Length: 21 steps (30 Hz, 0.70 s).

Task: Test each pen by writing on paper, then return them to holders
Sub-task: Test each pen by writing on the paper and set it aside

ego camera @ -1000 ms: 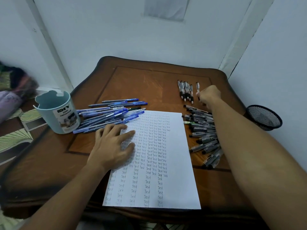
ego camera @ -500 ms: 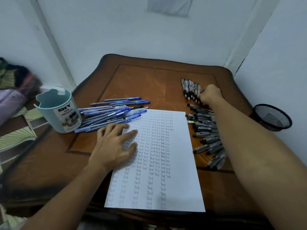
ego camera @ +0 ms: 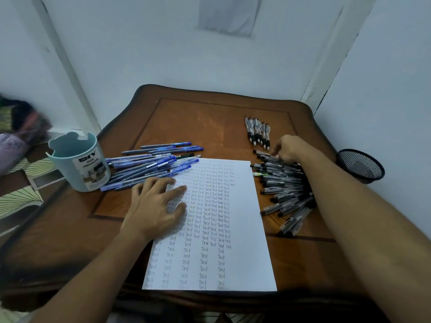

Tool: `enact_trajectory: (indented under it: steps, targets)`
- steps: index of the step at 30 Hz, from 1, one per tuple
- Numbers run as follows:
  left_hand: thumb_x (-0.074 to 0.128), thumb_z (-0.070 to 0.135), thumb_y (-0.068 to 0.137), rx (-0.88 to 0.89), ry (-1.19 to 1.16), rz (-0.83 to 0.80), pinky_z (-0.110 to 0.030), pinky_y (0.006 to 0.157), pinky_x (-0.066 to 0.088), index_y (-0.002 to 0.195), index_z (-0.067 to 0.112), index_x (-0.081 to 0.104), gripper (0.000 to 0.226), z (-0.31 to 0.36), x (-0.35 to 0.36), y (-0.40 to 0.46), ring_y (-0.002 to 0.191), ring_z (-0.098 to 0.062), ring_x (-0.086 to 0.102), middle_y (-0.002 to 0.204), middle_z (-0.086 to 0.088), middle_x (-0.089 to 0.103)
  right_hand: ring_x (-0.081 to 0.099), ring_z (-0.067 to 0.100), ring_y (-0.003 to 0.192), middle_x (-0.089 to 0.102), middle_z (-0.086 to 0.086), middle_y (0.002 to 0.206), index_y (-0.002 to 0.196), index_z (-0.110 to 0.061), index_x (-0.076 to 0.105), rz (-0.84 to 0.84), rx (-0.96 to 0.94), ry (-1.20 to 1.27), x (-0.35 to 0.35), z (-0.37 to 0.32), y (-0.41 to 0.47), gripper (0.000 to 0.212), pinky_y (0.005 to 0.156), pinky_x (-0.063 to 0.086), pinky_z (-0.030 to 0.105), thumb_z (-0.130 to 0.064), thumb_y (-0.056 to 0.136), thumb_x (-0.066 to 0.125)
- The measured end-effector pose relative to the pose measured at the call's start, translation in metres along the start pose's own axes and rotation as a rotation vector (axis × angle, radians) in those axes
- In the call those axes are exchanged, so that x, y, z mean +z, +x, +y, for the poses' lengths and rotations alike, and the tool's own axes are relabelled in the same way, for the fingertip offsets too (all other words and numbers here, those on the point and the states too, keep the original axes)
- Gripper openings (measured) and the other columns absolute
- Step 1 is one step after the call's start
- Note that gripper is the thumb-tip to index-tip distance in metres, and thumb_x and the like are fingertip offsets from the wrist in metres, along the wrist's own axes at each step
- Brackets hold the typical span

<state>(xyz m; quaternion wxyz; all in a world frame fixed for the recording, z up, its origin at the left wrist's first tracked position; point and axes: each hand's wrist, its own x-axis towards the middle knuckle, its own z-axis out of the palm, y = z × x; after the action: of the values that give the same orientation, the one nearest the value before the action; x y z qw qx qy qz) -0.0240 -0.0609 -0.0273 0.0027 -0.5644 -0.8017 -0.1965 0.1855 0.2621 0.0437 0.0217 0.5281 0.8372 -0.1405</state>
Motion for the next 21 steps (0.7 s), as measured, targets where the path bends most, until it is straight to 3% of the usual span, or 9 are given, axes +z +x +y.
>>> enact_trajectory:
  steps: [10,14,17,21]
  targets:
    - [0.026,0.067,0.081,0.005,0.005,0.018,-0.037,0.106,0.011,0.128,0.042,0.062,0.065,0.0,0.001,0.0,0.131,-0.01,0.028,0.138,0.014,0.048,0.06,0.03,0.102,0.065,0.01,0.111,0.101,-0.016,0.062,0.048,-0.089,-0.091,0.003,0.003,-0.005,0.007,0.098,0.049,0.052,-0.015,0.097,0.057]
    - [0.024,0.068,0.08,0.002,0.006,0.012,-0.037,0.105,0.011,0.129,0.041,0.061,0.067,-0.001,0.001,0.001,0.131,-0.009,0.027,0.139,0.013,0.048,0.059,0.026,0.098,0.063,0.008,0.111,0.108,-0.018,0.054,0.132,-0.197,-0.122,-0.011,-0.004,-0.016,0.01,0.091,0.052,0.048,-0.015,0.101,0.048]
    - [0.022,0.068,0.079,0.001,0.01,0.007,-0.036,0.105,0.01,0.13,0.041,0.061,0.069,0.0,0.001,0.0,0.13,-0.008,0.025,0.139,0.014,0.047,0.058,0.023,0.084,0.063,0.009,0.106,0.129,-0.014,0.046,0.217,-0.281,-0.11,-0.024,-0.016,-0.028,0.028,0.073,0.051,0.041,-0.022,0.103,0.048]
    - [0.021,0.068,0.078,-0.005,0.01,0.001,-0.036,0.105,0.01,0.13,0.042,0.06,0.07,0.002,0.0,0.0,0.131,-0.008,0.025,0.139,0.014,0.047,0.055,0.017,0.059,0.061,0.003,0.075,0.157,-0.023,0.013,0.254,-0.338,0.156,-0.038,-0.034,-0.057,0.072,0.051,0.04,0.027,-0.019,0.099,0.057]
